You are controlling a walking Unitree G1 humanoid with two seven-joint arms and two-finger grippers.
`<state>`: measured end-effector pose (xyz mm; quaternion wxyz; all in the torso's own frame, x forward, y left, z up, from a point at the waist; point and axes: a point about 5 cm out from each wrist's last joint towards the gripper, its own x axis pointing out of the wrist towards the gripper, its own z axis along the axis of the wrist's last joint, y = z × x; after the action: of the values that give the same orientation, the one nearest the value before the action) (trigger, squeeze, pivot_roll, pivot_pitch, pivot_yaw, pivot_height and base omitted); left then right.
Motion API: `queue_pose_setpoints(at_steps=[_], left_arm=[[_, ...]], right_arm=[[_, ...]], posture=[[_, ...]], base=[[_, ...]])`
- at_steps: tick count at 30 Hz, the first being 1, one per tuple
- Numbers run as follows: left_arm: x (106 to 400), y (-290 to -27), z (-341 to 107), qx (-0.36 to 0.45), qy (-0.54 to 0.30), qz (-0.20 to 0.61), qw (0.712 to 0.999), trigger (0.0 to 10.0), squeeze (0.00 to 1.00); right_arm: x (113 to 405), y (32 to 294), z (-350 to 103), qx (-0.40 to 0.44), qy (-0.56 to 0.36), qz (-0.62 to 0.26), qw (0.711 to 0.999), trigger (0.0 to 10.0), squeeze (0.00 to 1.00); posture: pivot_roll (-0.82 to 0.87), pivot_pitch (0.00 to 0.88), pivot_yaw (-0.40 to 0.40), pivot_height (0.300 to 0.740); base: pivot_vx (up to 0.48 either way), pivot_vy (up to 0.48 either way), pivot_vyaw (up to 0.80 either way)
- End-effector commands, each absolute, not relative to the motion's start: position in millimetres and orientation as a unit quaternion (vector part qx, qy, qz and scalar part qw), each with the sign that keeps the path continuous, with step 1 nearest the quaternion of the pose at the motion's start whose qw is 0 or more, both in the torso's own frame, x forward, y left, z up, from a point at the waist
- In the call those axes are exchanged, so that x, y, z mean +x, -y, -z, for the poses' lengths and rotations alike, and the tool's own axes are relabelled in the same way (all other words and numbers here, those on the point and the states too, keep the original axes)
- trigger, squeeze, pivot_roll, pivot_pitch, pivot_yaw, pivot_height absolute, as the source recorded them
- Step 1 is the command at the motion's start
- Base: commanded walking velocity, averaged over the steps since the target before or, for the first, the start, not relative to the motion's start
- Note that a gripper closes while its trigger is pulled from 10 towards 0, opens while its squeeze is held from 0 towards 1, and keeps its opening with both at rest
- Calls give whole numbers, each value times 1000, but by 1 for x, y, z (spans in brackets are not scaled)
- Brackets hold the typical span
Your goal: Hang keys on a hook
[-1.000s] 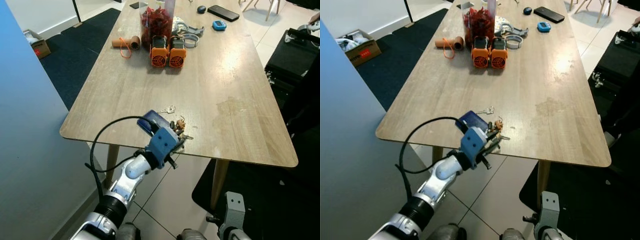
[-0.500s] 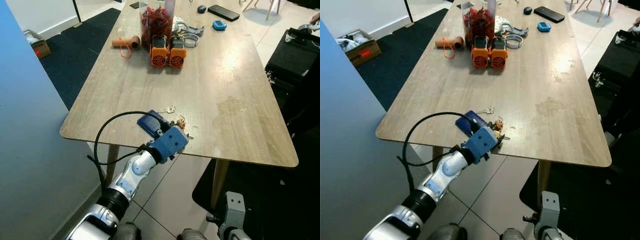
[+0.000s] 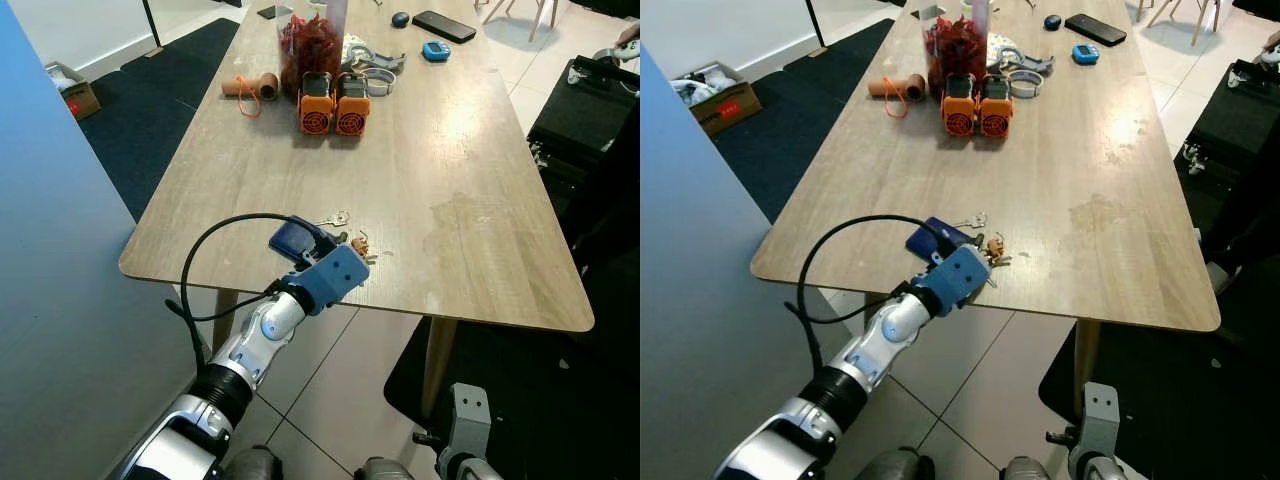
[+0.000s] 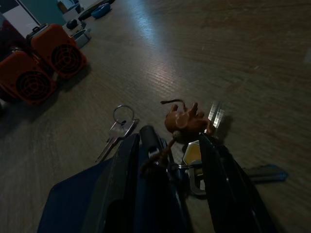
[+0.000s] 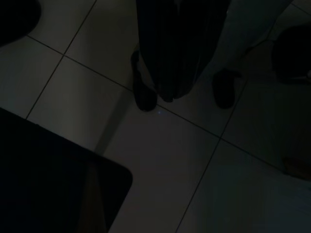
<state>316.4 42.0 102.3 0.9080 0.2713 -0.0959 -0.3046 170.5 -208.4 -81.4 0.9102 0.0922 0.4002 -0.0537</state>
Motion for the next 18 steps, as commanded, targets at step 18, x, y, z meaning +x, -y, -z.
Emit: queue_pose_setpoints(at_steps=[18], left_arm=[[306,-57,-75,182,-3,304,935,7176,0]], right_arm=[[167,210,83,89,-409,54,907,10000,0]], posture=[[37,114,-2,740]], base=[[0,0,0]])
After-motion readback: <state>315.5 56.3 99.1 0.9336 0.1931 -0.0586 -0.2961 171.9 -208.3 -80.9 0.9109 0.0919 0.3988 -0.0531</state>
